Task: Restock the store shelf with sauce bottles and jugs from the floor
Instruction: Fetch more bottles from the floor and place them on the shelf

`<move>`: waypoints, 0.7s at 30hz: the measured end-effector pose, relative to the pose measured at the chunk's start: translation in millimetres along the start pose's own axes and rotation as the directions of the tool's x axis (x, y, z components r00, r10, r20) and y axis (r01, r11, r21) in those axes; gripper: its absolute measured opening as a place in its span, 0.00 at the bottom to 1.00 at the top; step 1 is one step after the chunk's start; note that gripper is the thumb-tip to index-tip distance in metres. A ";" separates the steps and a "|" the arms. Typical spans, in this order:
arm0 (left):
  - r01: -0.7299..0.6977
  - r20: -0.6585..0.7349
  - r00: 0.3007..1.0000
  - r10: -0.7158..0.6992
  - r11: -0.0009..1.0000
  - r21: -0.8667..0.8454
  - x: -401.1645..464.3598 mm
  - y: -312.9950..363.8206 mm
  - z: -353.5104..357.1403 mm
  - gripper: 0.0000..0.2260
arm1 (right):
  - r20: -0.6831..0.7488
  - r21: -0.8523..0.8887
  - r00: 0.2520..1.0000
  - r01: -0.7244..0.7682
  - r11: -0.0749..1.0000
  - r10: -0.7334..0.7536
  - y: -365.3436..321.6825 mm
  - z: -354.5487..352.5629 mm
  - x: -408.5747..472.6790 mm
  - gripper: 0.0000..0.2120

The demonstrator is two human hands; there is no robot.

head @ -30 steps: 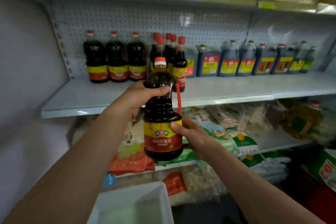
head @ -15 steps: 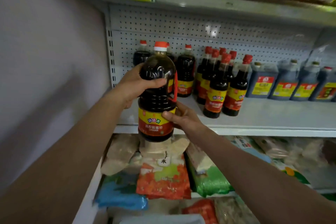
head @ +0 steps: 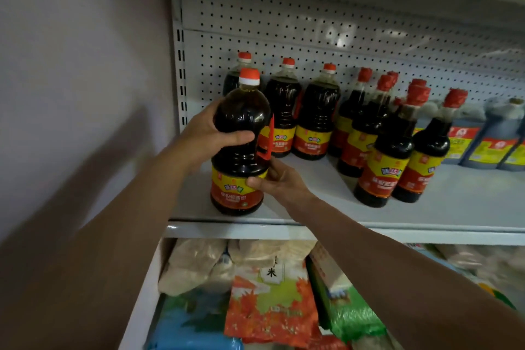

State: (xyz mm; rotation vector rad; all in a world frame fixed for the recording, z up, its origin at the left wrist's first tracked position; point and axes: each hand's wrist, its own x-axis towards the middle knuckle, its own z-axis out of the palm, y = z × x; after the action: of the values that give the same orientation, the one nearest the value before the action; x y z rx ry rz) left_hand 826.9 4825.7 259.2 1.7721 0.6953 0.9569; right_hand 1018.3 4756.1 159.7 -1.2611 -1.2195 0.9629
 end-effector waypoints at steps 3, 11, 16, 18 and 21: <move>0.016 0.013 1.000 -0.017 1.000 0.012 26.5 -11.1 -8.6 0.34 | 0.025 -0.027 1.000 -0.001 1.000 0.002 2.3 -0.3 29.0 0.34; 0.040 0.015 0.999 -0.039 0.999 -0.037 82.4 -27.2 -9.1 0.27 | 0.018 -0.019 1.000 0.010 1.000 -0.010 11.1 -9.5 77.8 0.34; 0.048 0.001 0.999 -0.048 0.999 -0.019 99.3 -36.8 -7.8 0.31 | 0.026 -0.040 1.000 0.005 0.999 -0.004 12.6 -17.3 88.9 0.38; 0.059 -0.003 0.998 -0.059 0.998 -0.025 101.6 -38.2 -7.4 0.34 | 0.033 -0.053 0.999 0.009 0.999 -0.007 12.0 -17.7 90.9 0.38; 0.061 -0.022 0.998 -0.061 0.998 -0.023 104.8 -38.9 -4.8 0.34 | 0.034 -0.066 0.999 0.008 0.998 -0.006 11.8 -18.1 92.6 0.38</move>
State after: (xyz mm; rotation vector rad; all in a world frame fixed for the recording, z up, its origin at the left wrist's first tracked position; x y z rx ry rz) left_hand 876.8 4925.7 255.1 1.7135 0.7461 0.9409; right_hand 1050.8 4845.4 161.1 -1.2959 -1.2902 0.9494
